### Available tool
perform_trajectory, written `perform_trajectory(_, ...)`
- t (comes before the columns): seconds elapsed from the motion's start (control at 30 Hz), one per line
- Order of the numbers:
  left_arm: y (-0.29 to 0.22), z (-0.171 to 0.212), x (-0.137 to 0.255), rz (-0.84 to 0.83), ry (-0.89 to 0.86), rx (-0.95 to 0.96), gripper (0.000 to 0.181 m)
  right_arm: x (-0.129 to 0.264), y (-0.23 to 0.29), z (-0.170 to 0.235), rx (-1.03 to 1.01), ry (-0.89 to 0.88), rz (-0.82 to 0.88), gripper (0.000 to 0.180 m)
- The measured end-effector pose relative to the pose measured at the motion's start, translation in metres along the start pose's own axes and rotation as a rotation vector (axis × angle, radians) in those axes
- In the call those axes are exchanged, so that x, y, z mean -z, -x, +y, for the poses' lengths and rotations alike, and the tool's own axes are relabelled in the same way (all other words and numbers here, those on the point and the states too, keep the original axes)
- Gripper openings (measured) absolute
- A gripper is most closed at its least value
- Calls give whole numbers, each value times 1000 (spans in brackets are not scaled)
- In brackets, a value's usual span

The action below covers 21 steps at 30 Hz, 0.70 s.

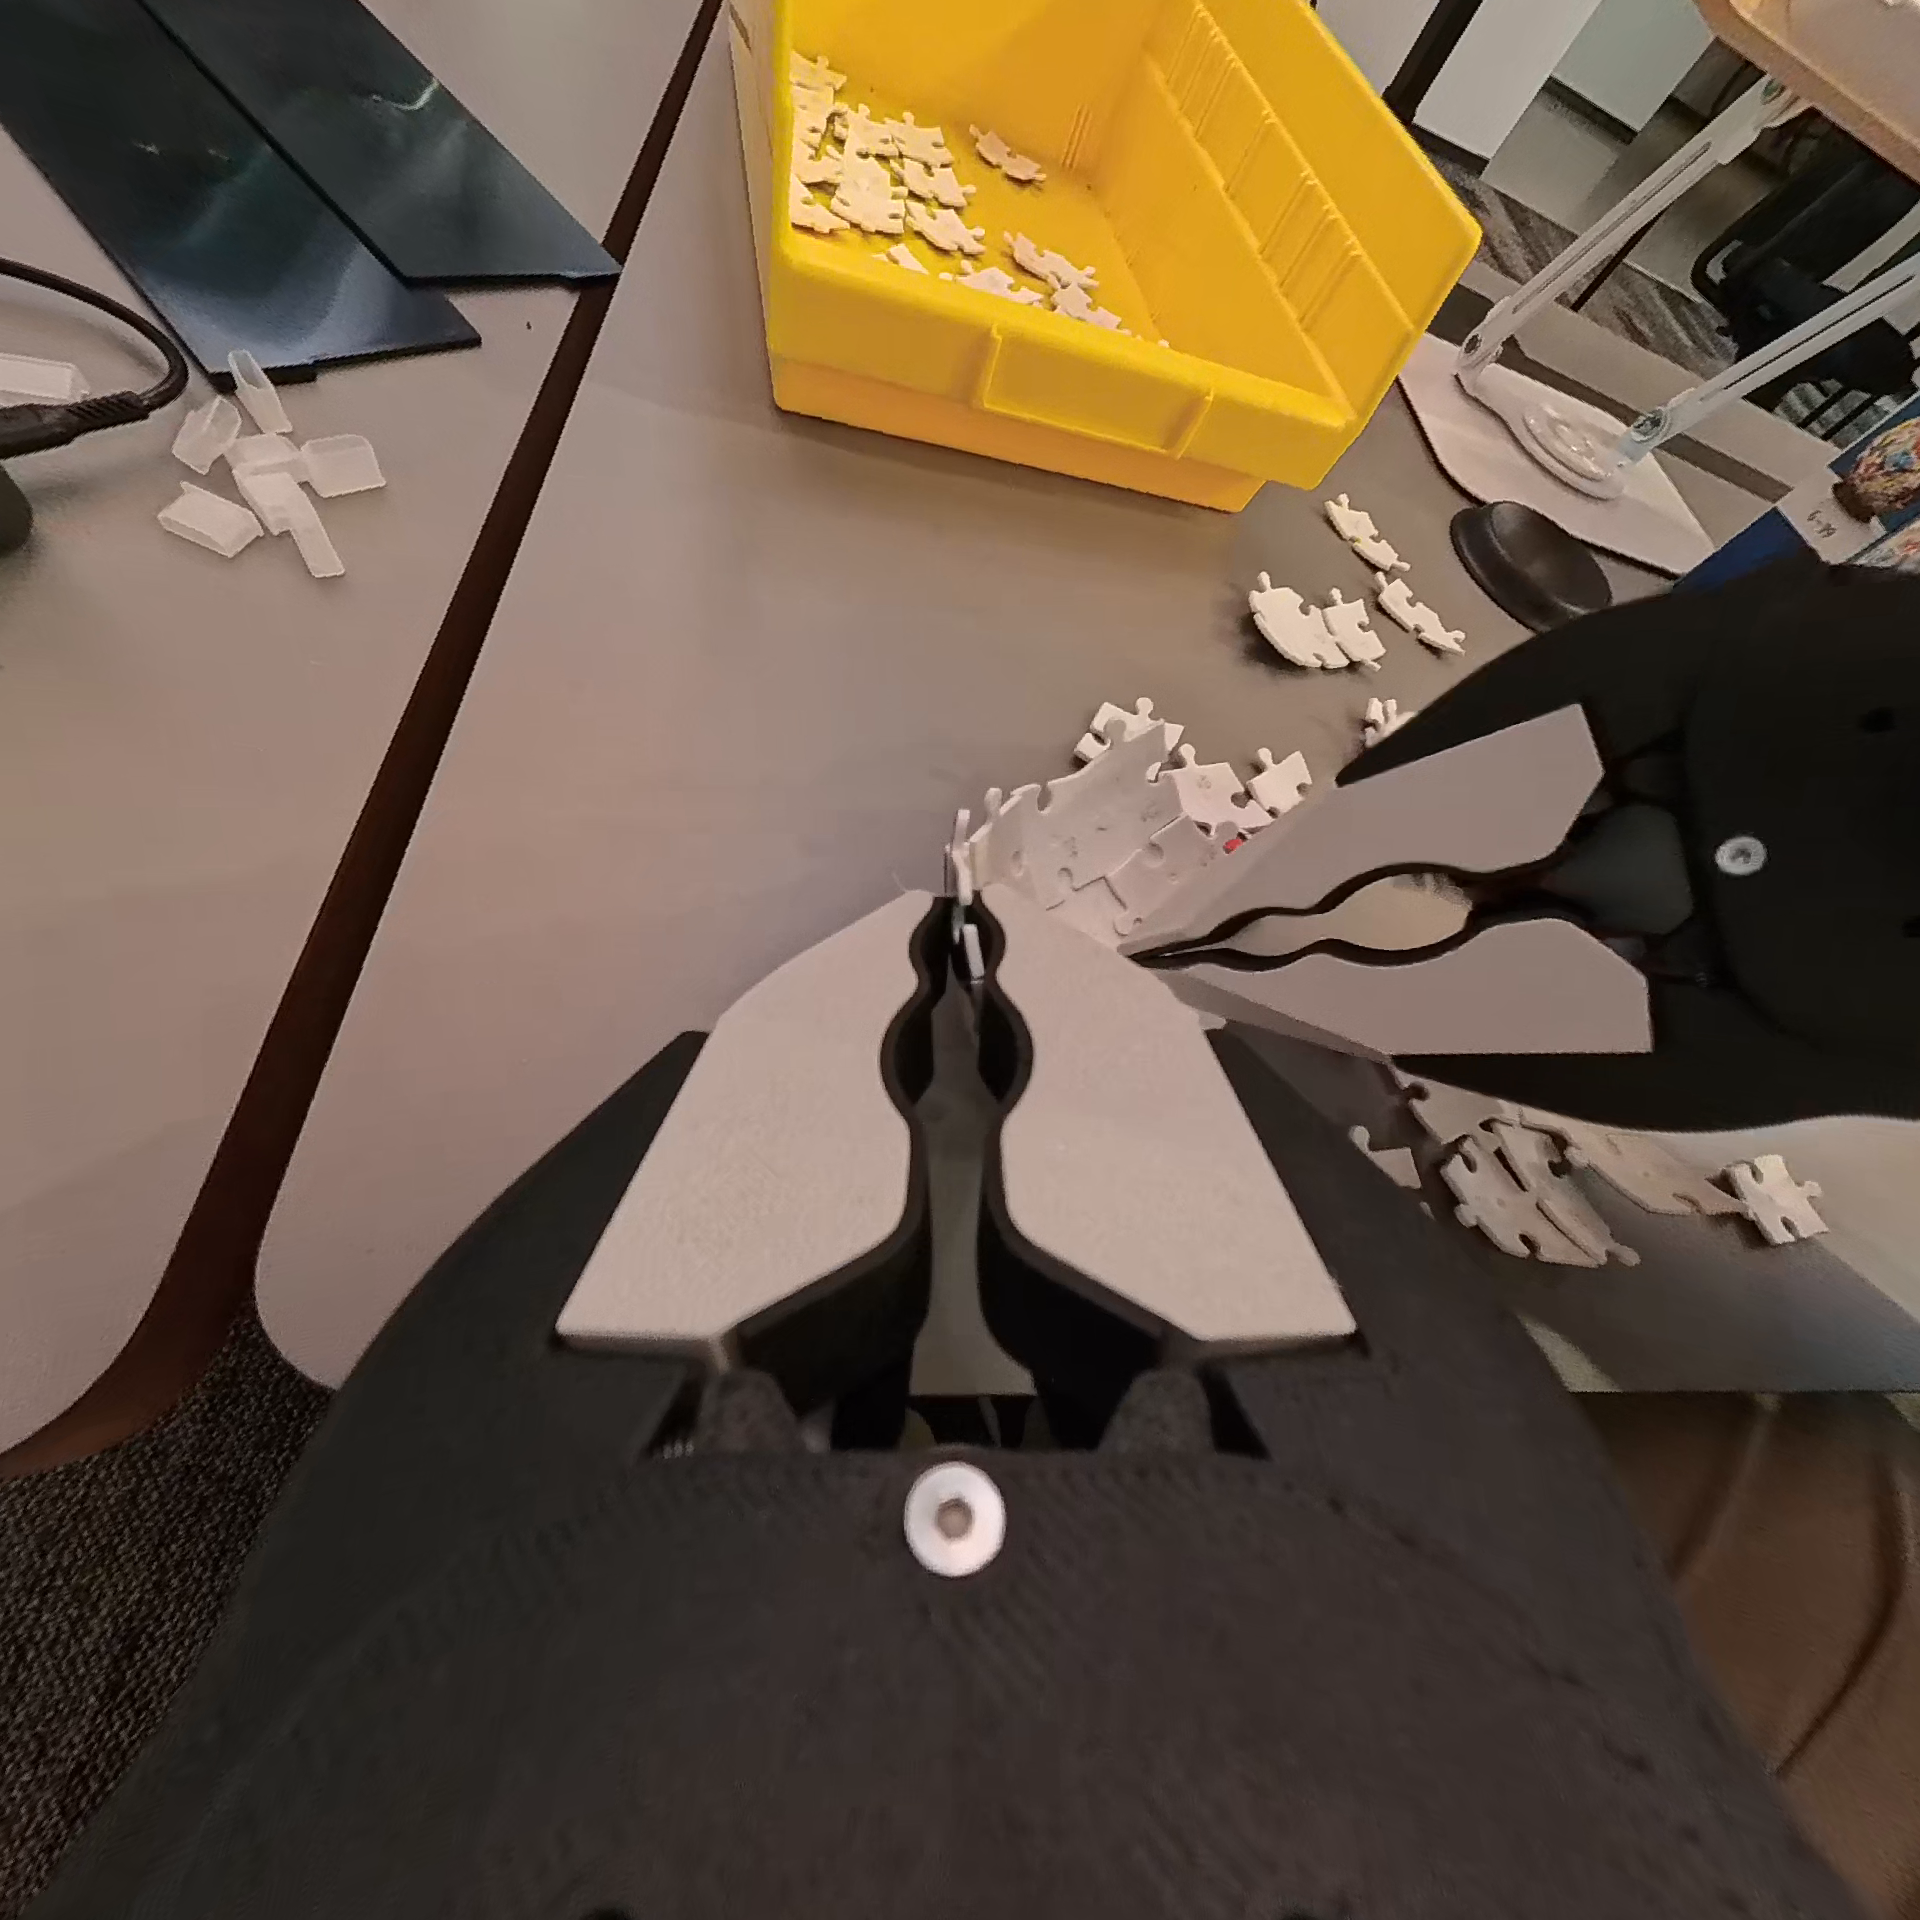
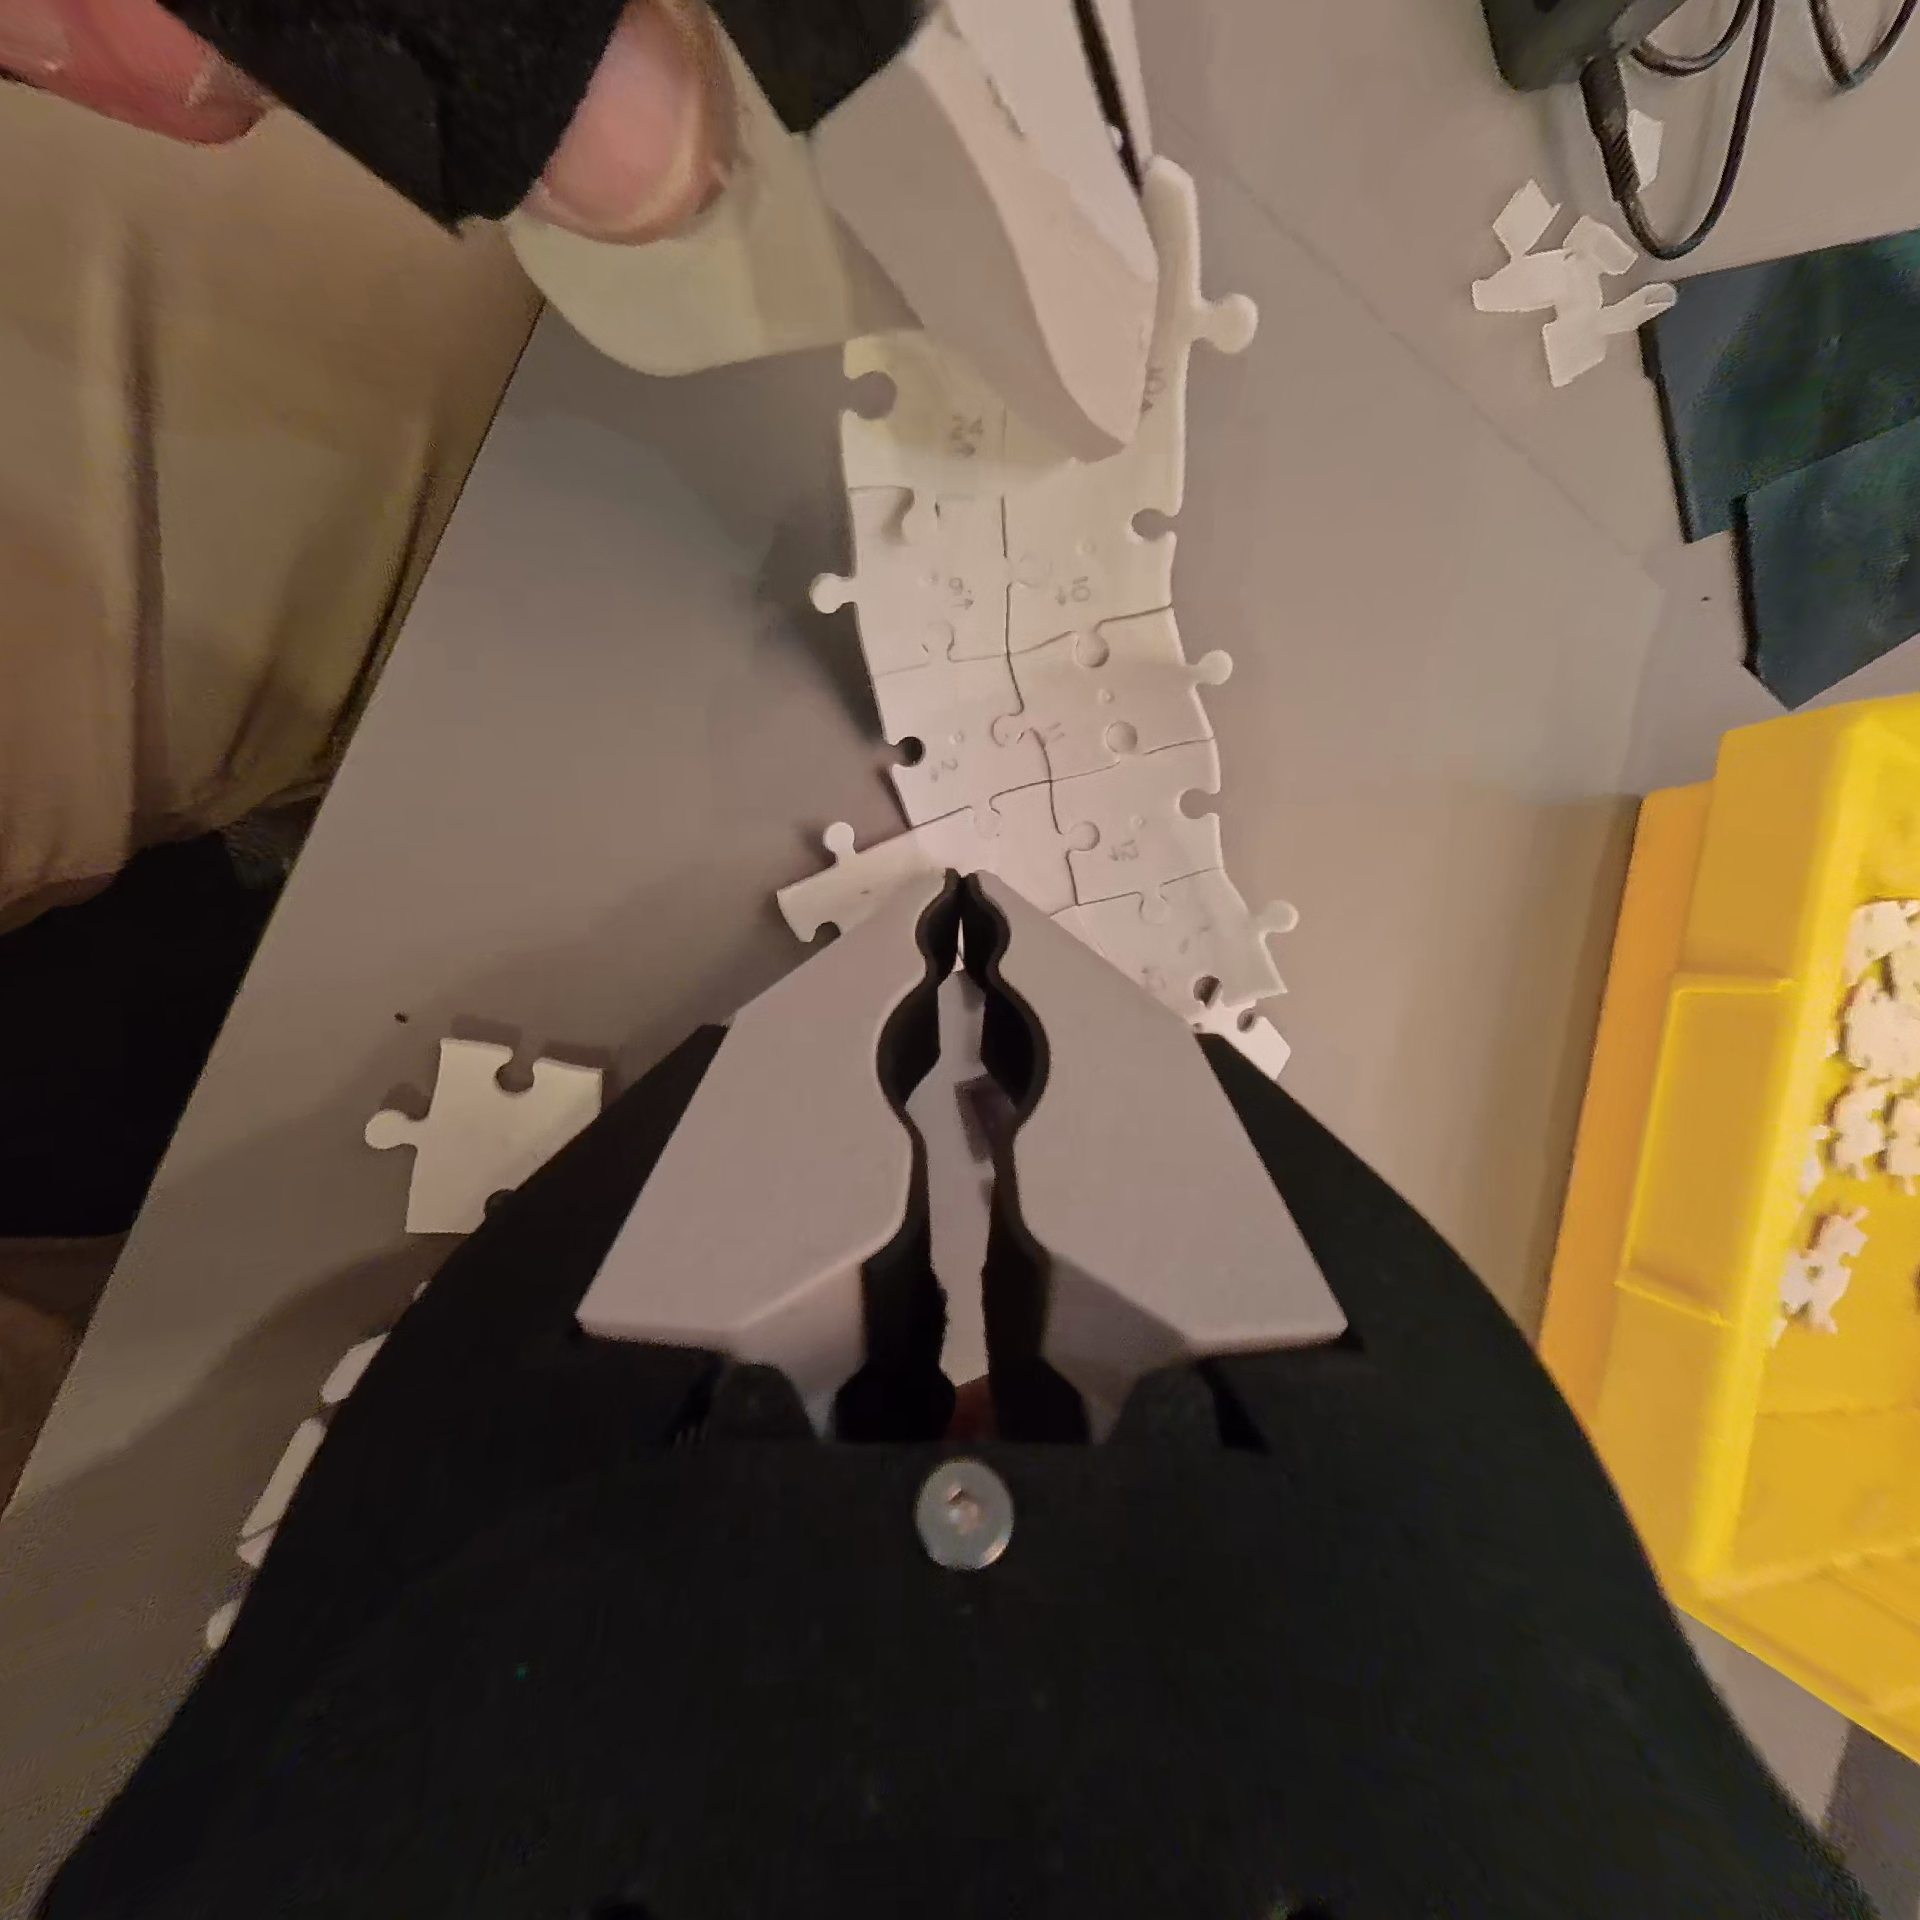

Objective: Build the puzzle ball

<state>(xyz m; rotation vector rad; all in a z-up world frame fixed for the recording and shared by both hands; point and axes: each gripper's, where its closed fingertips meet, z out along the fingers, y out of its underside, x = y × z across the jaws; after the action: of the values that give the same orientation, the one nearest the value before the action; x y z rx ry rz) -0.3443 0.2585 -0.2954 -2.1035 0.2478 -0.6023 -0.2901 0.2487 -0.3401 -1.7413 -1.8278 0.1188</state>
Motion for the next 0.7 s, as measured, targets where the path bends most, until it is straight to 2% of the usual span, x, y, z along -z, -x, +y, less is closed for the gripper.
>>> perform_trajectory(0.13,0,0,0,-3,-1,-2,3,1,-2,-1,38,21,39,0)
perform_trajectory(0.3,1,0,0,-4,-2,-1,3,3,3,-7,32,3,9,0)
perform_trajectory(0.7,1,0,0,-7,-2,-3,3,3,1,-5,-100,-29,-33,0)
